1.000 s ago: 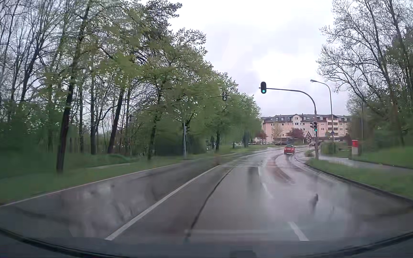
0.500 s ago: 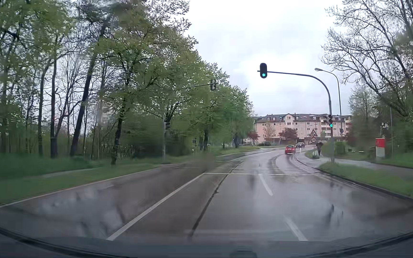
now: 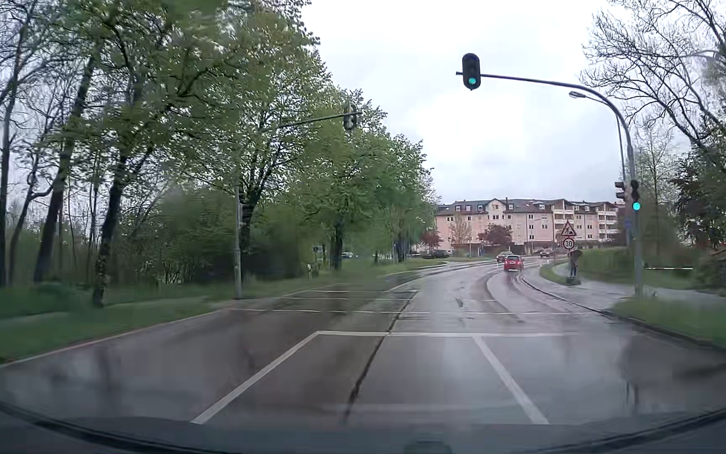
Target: Follow the waypoints while adhering to traffic rules and regulations
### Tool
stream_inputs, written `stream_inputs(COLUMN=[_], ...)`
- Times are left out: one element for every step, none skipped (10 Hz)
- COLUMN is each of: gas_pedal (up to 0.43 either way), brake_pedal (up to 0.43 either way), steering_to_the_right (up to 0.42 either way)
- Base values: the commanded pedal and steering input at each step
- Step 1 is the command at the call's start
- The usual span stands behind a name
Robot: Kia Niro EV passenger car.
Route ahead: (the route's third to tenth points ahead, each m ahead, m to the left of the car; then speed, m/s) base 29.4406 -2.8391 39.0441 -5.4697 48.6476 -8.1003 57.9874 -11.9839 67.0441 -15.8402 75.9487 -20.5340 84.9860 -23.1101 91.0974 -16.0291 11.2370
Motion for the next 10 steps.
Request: stream_inputs(gas_pedal=[0.059,0.047,0.047,0.039,0.028,0.028,0.028,0.028,0.028,0.028], brake_pedal=[0.0,0.0,0.0,0.0,0.0,0.0,0.0,0.0,0.0,0.0], steering_to_the_right=[0.029,0.029,0.029,0.029,0.03,0.03,0.03,0.03,0.03,0.03])
